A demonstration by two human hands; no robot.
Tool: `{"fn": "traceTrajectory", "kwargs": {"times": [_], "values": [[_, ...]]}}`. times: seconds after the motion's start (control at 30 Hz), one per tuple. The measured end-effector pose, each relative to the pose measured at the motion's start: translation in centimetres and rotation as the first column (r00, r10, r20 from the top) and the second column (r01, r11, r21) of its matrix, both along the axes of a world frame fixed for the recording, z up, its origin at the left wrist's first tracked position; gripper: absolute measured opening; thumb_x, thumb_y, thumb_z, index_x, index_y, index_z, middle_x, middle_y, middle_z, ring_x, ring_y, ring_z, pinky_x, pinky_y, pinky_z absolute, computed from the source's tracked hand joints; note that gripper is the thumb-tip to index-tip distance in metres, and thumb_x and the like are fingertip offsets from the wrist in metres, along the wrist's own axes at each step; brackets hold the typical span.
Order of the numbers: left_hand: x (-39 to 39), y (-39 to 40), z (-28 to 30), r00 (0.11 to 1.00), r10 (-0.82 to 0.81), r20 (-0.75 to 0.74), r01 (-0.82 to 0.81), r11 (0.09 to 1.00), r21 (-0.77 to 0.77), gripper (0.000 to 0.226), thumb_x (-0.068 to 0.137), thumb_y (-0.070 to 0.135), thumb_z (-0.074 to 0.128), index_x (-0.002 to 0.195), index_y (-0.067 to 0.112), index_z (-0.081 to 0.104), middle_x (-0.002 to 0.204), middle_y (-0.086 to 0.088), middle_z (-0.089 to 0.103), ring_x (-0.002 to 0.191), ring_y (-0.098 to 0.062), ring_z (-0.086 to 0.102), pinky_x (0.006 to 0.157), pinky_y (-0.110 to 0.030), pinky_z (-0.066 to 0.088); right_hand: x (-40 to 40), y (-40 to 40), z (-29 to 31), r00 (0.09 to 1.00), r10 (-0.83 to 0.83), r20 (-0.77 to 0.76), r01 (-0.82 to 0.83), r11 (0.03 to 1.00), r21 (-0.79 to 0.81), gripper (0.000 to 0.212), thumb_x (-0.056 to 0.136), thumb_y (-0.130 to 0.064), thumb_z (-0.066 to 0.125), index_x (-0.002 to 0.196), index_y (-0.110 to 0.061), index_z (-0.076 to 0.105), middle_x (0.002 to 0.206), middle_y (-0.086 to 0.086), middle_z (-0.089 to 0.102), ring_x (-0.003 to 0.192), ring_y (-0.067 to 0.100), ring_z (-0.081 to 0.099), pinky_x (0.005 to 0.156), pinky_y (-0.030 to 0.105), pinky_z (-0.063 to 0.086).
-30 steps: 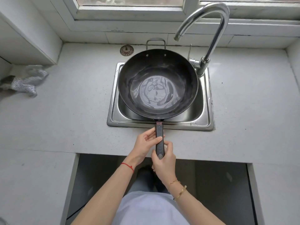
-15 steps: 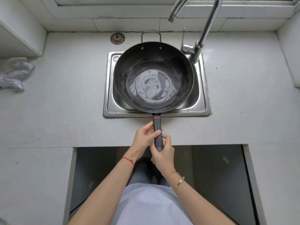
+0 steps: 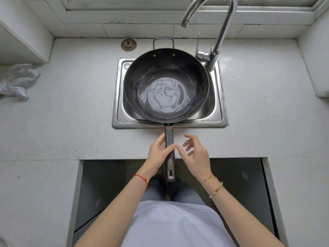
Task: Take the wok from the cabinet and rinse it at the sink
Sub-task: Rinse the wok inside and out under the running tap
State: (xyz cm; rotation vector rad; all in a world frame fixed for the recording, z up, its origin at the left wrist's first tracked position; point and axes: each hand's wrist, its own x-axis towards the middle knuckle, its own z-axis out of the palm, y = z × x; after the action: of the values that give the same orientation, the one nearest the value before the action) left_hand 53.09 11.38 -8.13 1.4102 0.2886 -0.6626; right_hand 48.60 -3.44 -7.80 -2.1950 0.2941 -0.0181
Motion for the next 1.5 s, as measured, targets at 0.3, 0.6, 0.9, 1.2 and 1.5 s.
{"fn": "traceTrajectory", "kwargs": {"times": [0.3,0.6,0.9,1.2,1.5], "values": [[-2.1,-1.7,0.0,0.984,0.172,-0.056,-0.176,0.982,-0.075,0.068,0.09,0.004,0.067,0.149,0.024,0.039,0.117,-0.013,0.065,0.078,-0.017,0.067,0.076,-0.031,0.058,9.4,-4.4,2.6,0.975,-0.05,0.216,0.031,0.995,0.094,0.047,0.091,-0.019,0.069,0.135,-0.014,0.053,0.116,0.0,0.064,0.102,0.013,0.06,0.089,0.027,0.054],[-1.8,-2.6,0.3,0.984,0.174,-0.045,-0.174,0.985,-0.001,0.066,0.095,0.008,0.061,0.151,0.027,0.032,0.106,-0.014,0.058,0.062,-0.011,0.058,0.06,-0.025,0.055,20.7,-9.1,3.7,0.99,-0.058,0.131,0.048,0.996,0.078,0.056,0.093,-0.025,0.064,0.145,-0.015,0.045,0.139,0.002,0.056,0.126,0.013,0.051,0.108,0.029,0.045],[-1.3,-3.2,0.3,0.987,0.158,-0.03,-0.155,0.984,0.083,0.059,0.096,0.013,0.059,0.146,0.031,0.033,0.105,-0.015,0.057,0.057,-0.006,0.057,0.057,-0.021,0.053,29.0,-11.3,4.0,0.998,0.033,0.044,-0.034,0.999,0.022,0.067,0.094,-0.03,0.062,0.153,-0.014,0.033,0.156,0.002,0.04,0.143,0.016,0.037,0.119,0.031,0.03],[-1.2,-3.4,0.4,0.981,0.188,-0.038,-0.184,0.978,0.099,0.062,0.096,0.01,0.059,0.148,0.029,0.032,0.098,-0.012,0.058,0.057,-0.007,0.056,0.059,-0.02,0.052,33.1,-10.6,4.3,0.993,0.111,-0.037,-0.111,0.994,0.02,0.077,0.095,-0.031,0.059,0.157,-0.011,0.018,0.163,0.006,0.025,0.15,0.02,0.022,0.123,0.032,0.019],[-1.2,-3.5,0.2,0.975,0.219,-0.047,-0.214,0.972,0.092,0.064,0.095,0.008,0.061,0.15,0.025,0.034,0.097,-0.012,0.06,0.057,-0.009,0.054,0.057,-0.024,0.052,34.2,-9.6,4.0,0.999,0.034,-0.011,-0.032,0.994,0.101,0.074,0.096,-0.024,0.057,0.156,-0.004,0.018,0.164,0.009,0.022,0.151,0.02,0.021,0.123,0.03,0.017]]}}
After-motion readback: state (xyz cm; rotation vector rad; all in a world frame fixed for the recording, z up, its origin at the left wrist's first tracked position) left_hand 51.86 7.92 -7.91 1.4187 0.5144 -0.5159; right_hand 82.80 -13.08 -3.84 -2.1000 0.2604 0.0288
